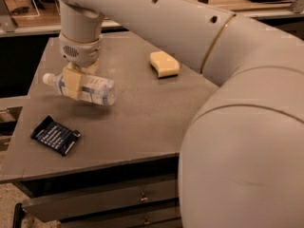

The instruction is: Move blue plastic bottle near rxbar blueberry

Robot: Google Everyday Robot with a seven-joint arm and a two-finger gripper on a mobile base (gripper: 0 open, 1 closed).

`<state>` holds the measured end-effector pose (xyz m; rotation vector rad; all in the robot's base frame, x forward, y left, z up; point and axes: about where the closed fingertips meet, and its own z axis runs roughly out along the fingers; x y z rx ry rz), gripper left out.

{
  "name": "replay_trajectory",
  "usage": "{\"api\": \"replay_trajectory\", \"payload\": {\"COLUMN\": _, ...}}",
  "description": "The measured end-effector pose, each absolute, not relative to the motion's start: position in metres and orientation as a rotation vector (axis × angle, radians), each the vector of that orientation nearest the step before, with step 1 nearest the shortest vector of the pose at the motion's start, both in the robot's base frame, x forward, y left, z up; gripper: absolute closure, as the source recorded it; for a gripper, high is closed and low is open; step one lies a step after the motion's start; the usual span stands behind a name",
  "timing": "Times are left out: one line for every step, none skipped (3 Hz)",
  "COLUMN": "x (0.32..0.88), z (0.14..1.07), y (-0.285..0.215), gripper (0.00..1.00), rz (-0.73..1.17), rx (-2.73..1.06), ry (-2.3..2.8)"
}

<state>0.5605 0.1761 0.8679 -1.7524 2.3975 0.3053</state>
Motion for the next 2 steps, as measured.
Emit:
{"api": "replay_trajectory", "payload": {"x": 0.544, "z": 0.869, "y": 0.181, "gripper": 0.74, "rz": 0.368, "rx": -1.819, "ry": 2.346}}
{"api": "replay_trajectory", "payload": {"x": 0.529, "z": 0.870, "y": 0.188, "gripper": 0.52, "rz": 0.413, "rx": -1.873, "ry": 2.298}}
